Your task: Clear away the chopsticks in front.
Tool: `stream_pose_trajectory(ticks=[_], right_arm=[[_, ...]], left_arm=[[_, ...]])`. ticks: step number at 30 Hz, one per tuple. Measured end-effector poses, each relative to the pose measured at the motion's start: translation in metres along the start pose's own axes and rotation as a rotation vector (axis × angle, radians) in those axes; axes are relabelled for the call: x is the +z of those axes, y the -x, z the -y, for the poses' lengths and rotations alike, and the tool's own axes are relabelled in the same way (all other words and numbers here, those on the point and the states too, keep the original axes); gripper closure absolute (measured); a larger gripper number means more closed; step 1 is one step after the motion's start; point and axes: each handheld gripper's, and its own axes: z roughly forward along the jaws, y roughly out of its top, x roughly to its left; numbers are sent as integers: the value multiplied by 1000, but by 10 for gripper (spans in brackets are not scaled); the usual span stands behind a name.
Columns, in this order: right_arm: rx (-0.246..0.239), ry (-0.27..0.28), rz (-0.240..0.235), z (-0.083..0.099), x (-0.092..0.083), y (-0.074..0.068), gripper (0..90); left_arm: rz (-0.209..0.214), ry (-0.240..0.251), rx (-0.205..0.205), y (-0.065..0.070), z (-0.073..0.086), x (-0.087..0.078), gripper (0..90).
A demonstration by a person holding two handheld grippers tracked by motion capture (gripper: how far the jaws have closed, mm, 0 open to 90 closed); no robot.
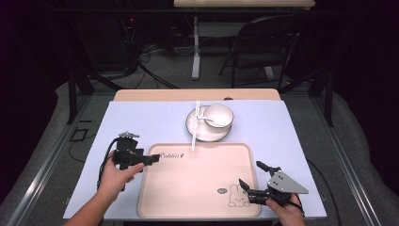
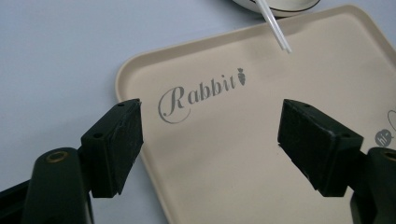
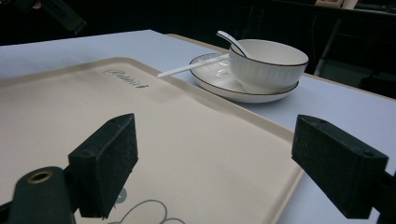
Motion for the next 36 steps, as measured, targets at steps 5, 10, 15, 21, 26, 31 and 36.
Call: stream_pose_trajectory(ticks=[5, 10, 15, 21, 26, 31, 36], right_arm=[[0, -2, 1, 0, 0, 0, 140], [-4, -6, -1, 0, 0, 1, 140], [-1, -7, -1, 0, 0, 1, 140], [-3, -8, -1, 0, 0, 1, 140], [-3, -8, 0, 0, 0, 1, 140], [-4, -9, 0, 0, 0, 1, 140], [-5, -9, 1, 1, 0, 2, 140]], left_arm=[[-5, -2, -17, 1, -15, 0, 219], [-1, -6, -27, 0, -26, 4, 222], [-15, -12, -43, -3, -37, 10, 222], [-42, -10, -77, -7, -50, 16, 236], [-63, -6, -77, -8, -63, 21, 241], [-97, -7, -79, -9, -77, 29, 250], [-98, -14, -84, -8, -87, 36, 250]])
